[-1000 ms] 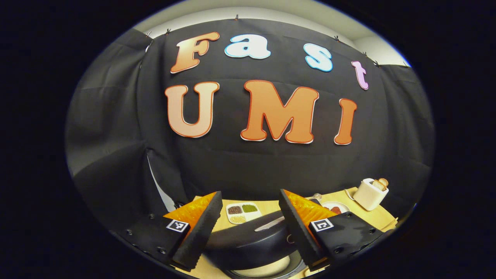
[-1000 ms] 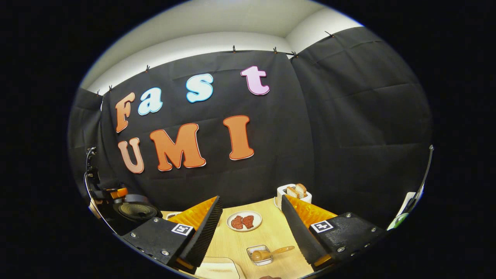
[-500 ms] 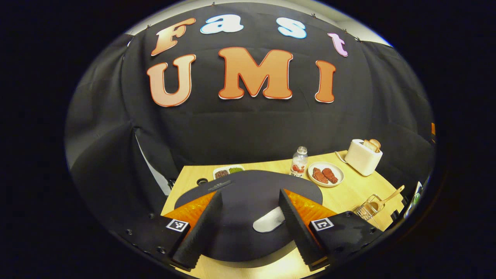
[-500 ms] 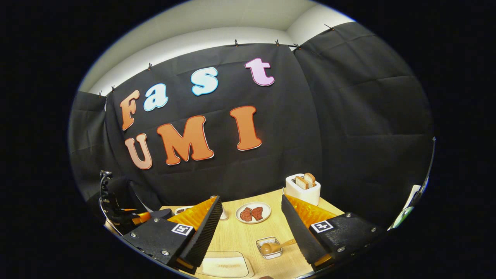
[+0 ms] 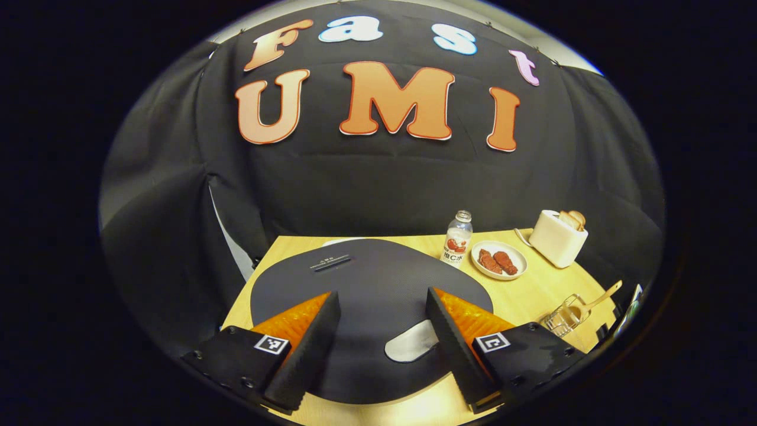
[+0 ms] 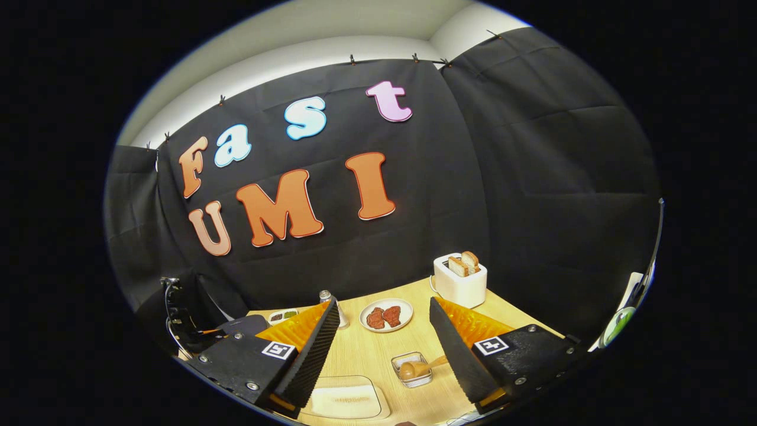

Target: Close the left gripper, press the button to open the rice cooker; take a wooden spoon from the chopstick holder with the right hand, scoop a spoonful of rice and pour it into the rice cooker, then put the wooden spoon back into the chopstick holder.

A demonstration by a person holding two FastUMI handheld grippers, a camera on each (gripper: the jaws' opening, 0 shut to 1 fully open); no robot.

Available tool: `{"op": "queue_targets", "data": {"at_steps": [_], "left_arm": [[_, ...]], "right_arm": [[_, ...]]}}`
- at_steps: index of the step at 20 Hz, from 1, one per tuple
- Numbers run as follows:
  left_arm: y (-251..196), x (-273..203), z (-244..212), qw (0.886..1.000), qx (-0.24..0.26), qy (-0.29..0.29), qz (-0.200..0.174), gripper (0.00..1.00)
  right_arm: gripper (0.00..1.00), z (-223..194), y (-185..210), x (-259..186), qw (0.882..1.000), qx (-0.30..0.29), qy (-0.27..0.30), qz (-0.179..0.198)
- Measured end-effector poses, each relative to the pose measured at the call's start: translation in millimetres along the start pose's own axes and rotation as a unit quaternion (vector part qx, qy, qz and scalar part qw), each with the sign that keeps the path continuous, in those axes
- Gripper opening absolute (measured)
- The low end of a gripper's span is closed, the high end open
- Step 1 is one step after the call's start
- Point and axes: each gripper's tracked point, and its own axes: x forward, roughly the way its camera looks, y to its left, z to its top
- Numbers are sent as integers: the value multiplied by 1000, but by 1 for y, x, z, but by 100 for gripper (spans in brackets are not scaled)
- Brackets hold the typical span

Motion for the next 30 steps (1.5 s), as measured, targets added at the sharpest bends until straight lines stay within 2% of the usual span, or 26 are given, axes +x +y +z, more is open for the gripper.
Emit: {"op": "queue_targets", "data": {"at_steps": [2, 3, 4, 6, 9, 11, 13, 14, 16, 18, 22, 24, 25, 26, 27, 30], "left_arm": [[-5, 2, -16, 1000, 3, 15, 1, 100], [-5, -1, -22, 999, 22, 23, -1, 99], [-5, 1, -15, 999, 32, 1, -1, 97], [-5, 2, -25, 1000, 17, 17, 5, 97], [-5, 2, -26, 999, 33, -11, 22, 100], [-5, 2, -19, 998, 44, -28, 20, 100], [-5, 0, -18, 999, 29, 7, 13, 100], [-5, -2, -17, 1000, 12, 27, 8, 96], [7, -14, 13, 1000, -8, 9, 18, 100], [27, -31, 51, 999, -6, -22, 34, 100], [57, -81, 118, 996, -11, -76, 42, 100], [70, -114, 162, 993, -3, -112, 47, 96], [79, -133, 186, 990, 5, -132, 52, 100], [86, -151, 208, 987, 13, -151, 58, 96], [94, -167, 226, 984, 18, -166, 68, 98], [119, -223, 257, 976, 21, -195, 93, 100]], "right_arm": [[95, -1, 1, 1, 1000, -3, 1, 2], [100, -3, 3, 0, 1000, -4, 4, 5], [95, -4, 3, 0, 1000, -5, 6, 5], [95, -8, 2, 1, 1000, -9, 11, 5], [95, -11, 0, 2, 1000, -13, 13, 3], [95, -10, 2, 3, 1000, -10, 13, 6], [95, -9, 3, 3, 1000, -8, 11, 8], [95, -6, 4, 4, 1000, -10, 8, 9], [95, 3, 4, 6, 1000, -16, -1, 11], [95, 12, 3, 7, 1000, -23, -9, 12], [95, 38, -2, 11, 999, -33, -30, 9], [95, 49, -4, 14, 998, -47, -37, 6], [94, 55, -6, 14, 998, -55, -40, 4], [95, 62, -6, 14, 997, -62, -44, 3], [95, 68, -6, 15, 997, -65, -49, 3], [95, 83, 0, 16, 995, -73, -60, 12]]}}
